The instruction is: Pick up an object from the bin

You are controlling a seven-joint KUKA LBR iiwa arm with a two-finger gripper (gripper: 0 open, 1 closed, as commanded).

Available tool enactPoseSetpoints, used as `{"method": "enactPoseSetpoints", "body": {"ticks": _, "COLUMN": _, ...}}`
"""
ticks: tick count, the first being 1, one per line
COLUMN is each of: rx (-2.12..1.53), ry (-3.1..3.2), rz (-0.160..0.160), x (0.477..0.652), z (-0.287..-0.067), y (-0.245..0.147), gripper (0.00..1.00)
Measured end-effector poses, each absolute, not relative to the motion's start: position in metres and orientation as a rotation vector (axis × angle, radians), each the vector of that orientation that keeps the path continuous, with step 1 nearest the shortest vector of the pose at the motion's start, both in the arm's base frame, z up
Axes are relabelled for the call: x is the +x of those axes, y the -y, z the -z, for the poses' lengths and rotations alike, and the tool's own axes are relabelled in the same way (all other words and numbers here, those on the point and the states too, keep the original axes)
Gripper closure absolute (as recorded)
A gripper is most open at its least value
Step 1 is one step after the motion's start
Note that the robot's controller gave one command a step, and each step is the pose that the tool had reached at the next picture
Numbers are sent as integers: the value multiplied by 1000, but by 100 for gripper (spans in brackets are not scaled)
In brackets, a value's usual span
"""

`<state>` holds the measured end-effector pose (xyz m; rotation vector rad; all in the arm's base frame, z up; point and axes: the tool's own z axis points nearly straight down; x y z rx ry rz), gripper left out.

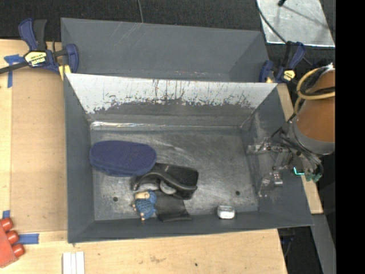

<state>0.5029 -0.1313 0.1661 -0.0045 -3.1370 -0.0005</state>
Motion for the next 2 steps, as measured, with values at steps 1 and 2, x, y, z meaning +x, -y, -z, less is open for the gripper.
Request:
{"method": "enactPoseSetpoints", "body": {"ticks": 1, "rx": 147, "ry": 3135, "rz": 7, "x": 500, "z": -108, "y": 45, "gripper": 0}}
{"method": "enactPoseSetpoints", "body": {"ticks": 2, "rx": -74, "ry": 3142, "rz": 3, "x": 494, "z": -125, "y": 0, "gripper": 0}}
